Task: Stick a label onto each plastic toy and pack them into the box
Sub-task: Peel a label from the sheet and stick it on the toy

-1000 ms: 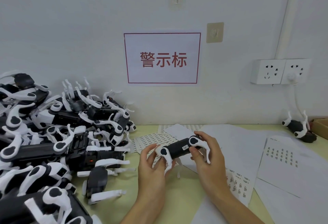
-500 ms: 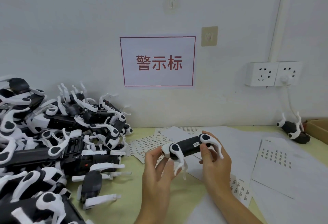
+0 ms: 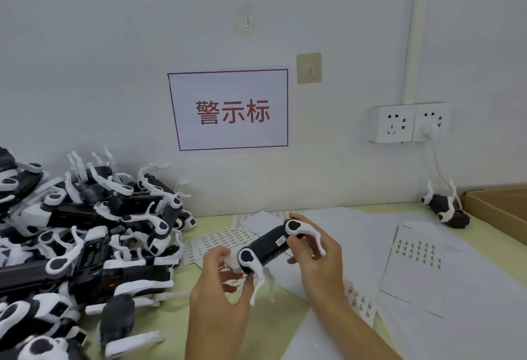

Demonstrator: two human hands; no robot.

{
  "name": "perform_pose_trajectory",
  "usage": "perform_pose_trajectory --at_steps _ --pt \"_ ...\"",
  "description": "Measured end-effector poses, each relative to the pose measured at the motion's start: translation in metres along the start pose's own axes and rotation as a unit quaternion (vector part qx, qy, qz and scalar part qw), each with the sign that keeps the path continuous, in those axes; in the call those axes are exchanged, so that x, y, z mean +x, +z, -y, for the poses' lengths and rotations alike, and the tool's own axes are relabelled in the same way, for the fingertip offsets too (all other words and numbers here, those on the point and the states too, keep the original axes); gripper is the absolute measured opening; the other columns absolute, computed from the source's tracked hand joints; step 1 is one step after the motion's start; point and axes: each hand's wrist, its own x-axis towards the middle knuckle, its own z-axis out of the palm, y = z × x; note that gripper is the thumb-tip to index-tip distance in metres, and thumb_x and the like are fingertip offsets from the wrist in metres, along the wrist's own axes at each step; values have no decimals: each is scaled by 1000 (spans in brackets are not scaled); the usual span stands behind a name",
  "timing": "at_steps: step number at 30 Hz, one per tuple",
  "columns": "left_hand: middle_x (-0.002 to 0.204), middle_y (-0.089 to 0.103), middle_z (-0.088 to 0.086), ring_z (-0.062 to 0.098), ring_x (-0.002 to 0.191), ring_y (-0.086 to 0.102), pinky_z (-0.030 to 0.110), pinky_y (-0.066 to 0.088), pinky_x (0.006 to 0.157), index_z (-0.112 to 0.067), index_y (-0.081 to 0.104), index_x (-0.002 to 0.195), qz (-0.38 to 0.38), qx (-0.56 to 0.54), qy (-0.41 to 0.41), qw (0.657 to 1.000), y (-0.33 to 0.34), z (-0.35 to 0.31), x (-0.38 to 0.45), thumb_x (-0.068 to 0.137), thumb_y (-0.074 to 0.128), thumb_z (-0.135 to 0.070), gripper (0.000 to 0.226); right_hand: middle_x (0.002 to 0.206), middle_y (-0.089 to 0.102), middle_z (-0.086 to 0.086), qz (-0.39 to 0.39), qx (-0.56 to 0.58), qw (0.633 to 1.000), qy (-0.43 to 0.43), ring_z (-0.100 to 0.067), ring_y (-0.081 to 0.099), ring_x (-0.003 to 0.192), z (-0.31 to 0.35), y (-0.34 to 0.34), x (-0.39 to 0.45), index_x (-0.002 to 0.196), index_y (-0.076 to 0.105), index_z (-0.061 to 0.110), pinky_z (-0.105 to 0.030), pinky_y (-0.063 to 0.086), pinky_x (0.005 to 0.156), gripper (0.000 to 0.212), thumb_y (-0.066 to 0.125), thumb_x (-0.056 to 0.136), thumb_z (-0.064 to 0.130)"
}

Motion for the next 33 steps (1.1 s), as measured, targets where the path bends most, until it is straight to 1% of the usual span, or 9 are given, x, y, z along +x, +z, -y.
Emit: perform_pose_trajectory --at_steps 5,9,14,16,19,23,26,29,33 --pt "86 67 -13 -3 72 67 12 47 57 -50 48 97 -8 5 -44 999 -5 0 4 69 88 -8 65 99 74 9 77 -29 997 8 -13 69 88 12 5 5 103 75 30 -24 56 59 42 73 81 -6" --pt "87 71 -10 3 65 68 8 43 50 -50 52 91 -26 -37 -78 996 -8 4 6 79 78 2 59 102 73 15 188 -117 975 -4 -4 66 87 30 -5 18 110 71 28 -17 51 66 40 78 80 3" --pt "83 75 -5 18 73 74 34 52 66 -46 54 95 7 -87 -100 991 -9 6 7 90 57 12 59 117 72 13 320 -137 937 36 -11 69 107 53 -23 35 123 67 26 -23 55 89 50 57 91 -10" --pt "88 75 5 21 68 73 37 52 69 -36 57 100 9 -112 -120 986 -9 6 9 90 55 18 54 119 71 10 340 -156 925 62 -12 69 107 61 -30 42 126 67 24 -24 54 88 50 50 93 -8" --pt "84 74 6 18 55 69 24 51 58 -25 60 96 23 -112 -112 987 -9 5 8 87 67 7 34 111 74 0 343 -129 921 131 -20 72 96 70 -37 47 120 71 23 -23 54 77 42 42 98 2" --pt "83 74 4 14 49 62 15 49 52 -27 62 98 28 -145 -99 984 -9 0 8 83 72 8 40 103 72 -6 321 -131 922 172 -28 71 85 74 -39 49 101 71 15 -37 56 77 34 43 105 34" --pt "83 74 0 23 53 66 19 54 53 -26 69 101 45 -211 -119 969 -9 -5 8 78 73 12 45 103 63 -16 344 -122 903 227 -34 67 84 76 -38 47 92 63 15 -44 55 78 29 45 103 34" --pt "85 74 0 23 69 71 25 57 57 -35 75 93 52 -280 -151 947 -10 -10 11 75 71 14 52 105 62 -19 368 -96 883 274 -35 67 85 81 -40 45 101 66 14 -43 57 78 21 48 98 25" --pt "89 72 5 17 75 70 26 56 58 -28 74 98 86 -335 -157 925 -5 -22 15 57 77 -6 47 106 63 -24 409 -59 843 344 -37 61 90 85 -51 47 125 59 0 -38 52 76 44 40 97 29"
